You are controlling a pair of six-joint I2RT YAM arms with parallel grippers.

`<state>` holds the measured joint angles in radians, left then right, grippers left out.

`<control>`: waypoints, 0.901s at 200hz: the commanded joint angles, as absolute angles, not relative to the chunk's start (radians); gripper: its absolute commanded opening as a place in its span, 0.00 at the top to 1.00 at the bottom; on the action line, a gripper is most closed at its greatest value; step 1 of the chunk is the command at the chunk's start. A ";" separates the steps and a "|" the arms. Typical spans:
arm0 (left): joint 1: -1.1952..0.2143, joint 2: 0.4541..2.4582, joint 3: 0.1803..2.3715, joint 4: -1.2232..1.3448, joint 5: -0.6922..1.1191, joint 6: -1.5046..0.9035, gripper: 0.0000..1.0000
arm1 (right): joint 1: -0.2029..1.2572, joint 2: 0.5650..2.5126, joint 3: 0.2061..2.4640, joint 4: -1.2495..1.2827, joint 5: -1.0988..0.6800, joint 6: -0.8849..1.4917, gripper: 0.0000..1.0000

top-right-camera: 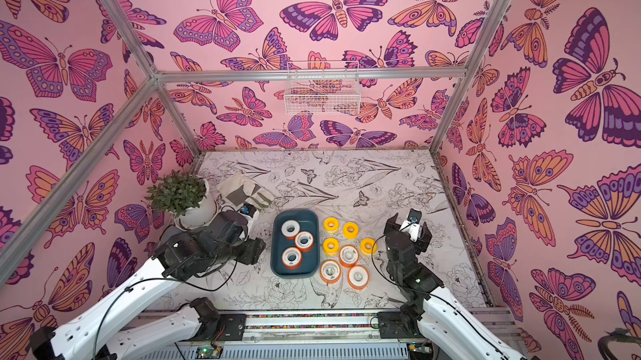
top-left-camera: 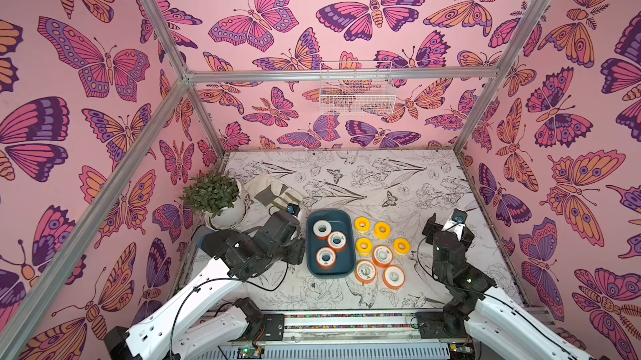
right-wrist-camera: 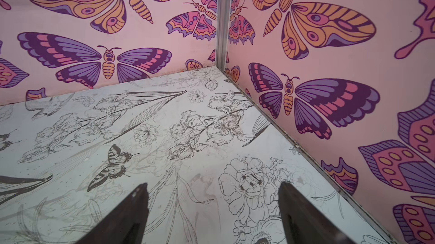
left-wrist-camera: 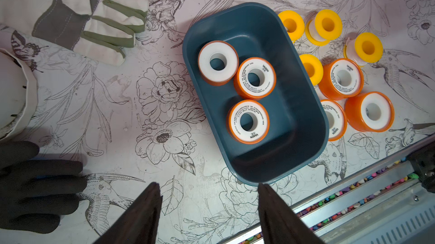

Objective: Put the sealing tape into the storage box
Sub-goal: Pick up the sealing tape at the center of the board.

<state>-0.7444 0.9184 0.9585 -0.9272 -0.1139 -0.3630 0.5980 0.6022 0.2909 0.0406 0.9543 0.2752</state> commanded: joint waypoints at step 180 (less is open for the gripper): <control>-1.246 1.971 1.562 -0.672 -0.024 -0.426 0.06 | 0.559 0.558 0.301 -0.056 1.020 0.383 0.12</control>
